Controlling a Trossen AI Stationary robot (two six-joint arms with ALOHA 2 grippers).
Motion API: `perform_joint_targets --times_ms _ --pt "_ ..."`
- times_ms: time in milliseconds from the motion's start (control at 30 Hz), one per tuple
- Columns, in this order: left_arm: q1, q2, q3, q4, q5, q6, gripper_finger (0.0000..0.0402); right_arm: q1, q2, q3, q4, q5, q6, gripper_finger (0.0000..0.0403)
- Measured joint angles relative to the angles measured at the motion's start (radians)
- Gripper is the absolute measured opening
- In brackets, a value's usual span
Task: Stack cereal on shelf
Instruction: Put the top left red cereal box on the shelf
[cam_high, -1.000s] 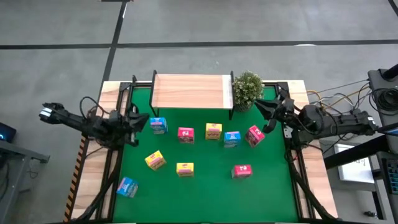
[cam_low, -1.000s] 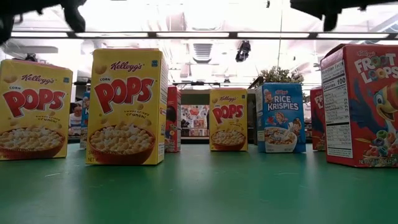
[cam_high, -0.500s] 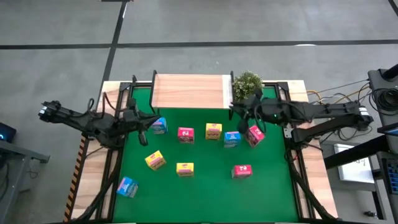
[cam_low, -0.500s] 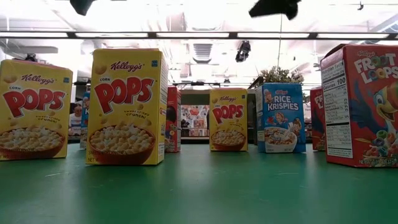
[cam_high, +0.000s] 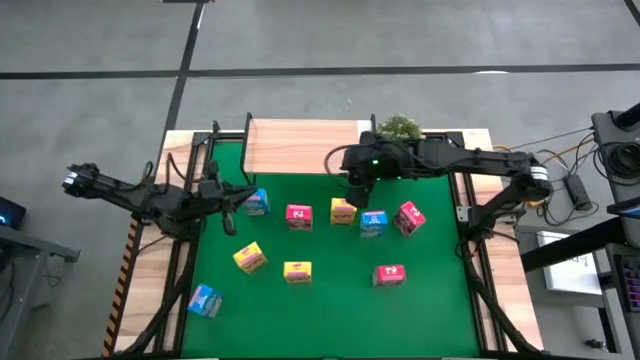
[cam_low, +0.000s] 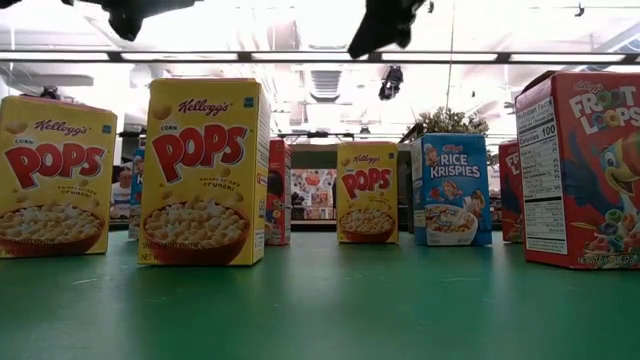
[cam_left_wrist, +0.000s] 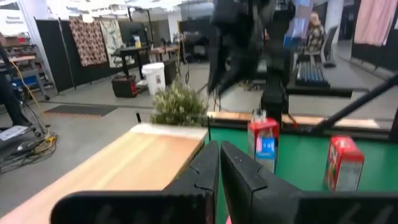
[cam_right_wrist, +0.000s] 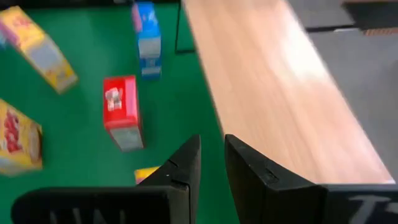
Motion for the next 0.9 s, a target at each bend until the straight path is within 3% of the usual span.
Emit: perform_joint_targets --times_ms 300,633,900 --pt "0.0 -0.015 -0.003 0.005 0.001 0.044 0.0 -0.002 0.154 0.177 -0.199 -0.006 -0.011 0.0082" --pt "0.0 -0.043 -0.003 -0.002 0.001 0.097 0.0 0.0 0.251 0.256 -0.411 -0.065 0.034 0.0205" --pt "0.0 -0.053 -0.003 -0.012 0.001 0.098 0.0 0.032 0.326 0.249 -0.327 -0.091 -0.046 0.0279"
